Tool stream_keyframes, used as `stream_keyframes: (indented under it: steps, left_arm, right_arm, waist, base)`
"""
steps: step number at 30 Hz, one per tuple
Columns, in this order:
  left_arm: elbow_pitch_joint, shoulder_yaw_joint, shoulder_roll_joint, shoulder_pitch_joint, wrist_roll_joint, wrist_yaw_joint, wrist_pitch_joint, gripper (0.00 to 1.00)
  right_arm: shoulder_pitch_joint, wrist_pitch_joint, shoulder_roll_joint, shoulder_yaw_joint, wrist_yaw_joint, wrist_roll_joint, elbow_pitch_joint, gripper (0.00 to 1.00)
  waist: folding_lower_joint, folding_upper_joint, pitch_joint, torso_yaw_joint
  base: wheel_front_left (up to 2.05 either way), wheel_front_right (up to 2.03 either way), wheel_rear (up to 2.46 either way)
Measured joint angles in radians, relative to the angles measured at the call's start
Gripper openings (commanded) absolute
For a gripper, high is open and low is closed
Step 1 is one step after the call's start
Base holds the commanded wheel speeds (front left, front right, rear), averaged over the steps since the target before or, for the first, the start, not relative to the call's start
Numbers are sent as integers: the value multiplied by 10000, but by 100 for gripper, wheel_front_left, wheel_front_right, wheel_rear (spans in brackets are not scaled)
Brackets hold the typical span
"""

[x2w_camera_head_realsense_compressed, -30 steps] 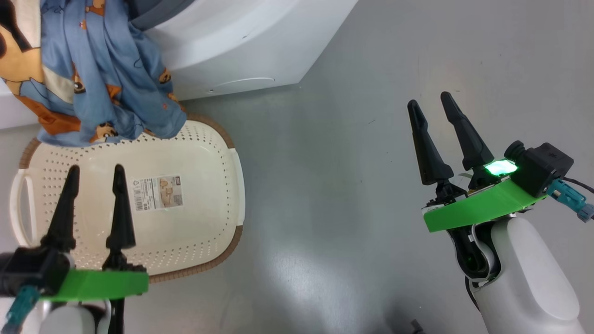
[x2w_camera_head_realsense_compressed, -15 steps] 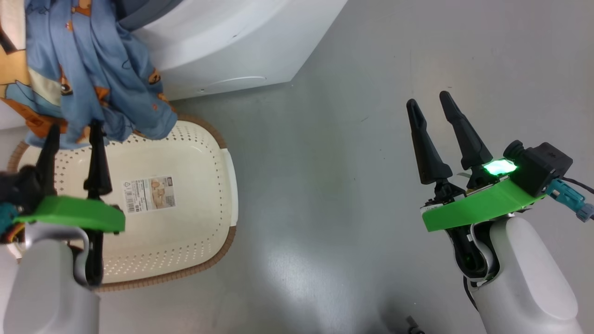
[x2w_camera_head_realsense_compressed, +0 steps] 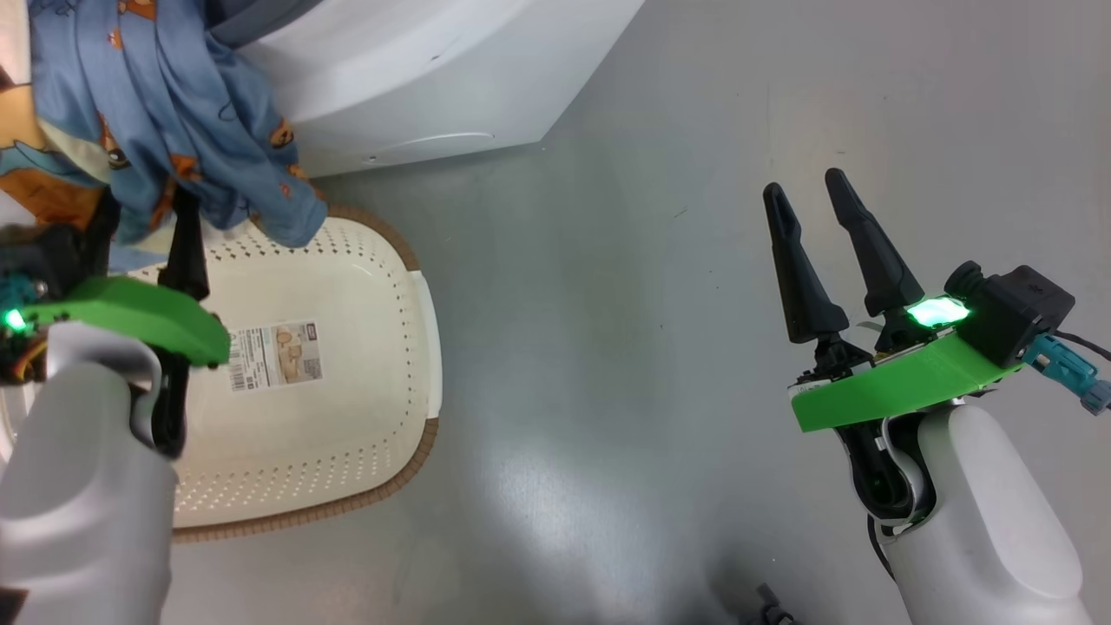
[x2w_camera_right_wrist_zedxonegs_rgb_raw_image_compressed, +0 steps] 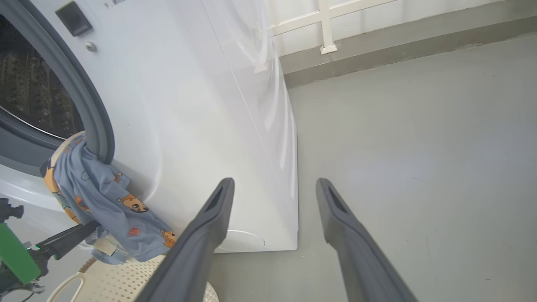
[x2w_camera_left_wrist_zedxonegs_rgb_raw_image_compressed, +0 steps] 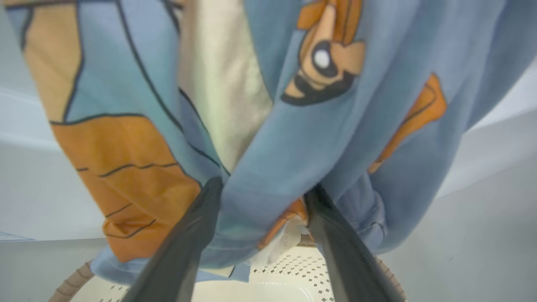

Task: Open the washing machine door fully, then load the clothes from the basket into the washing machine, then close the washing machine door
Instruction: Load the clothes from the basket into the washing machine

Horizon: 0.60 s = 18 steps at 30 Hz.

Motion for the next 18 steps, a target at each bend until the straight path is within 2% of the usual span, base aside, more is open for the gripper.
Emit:
stream_keyframes:
  steps: [5, 18]
  left_arm:
    - [579, -324, 111, -793, -219, 0, -173, 100]
    - [1336, -811, -186, -1787, -767, 0, -265, 100]
  right_arm:
    - [-5, 0, -2, -13, 0, 0, -12, 100]
    - [-23, 0, -10, -50, 0, -2, -19, 100]
  waist:
    - [0, 0, 68, 9]
    - [0, 0, 115, 128]
  base:
    - [0, 0, 0]
    - [0, 0, 0]
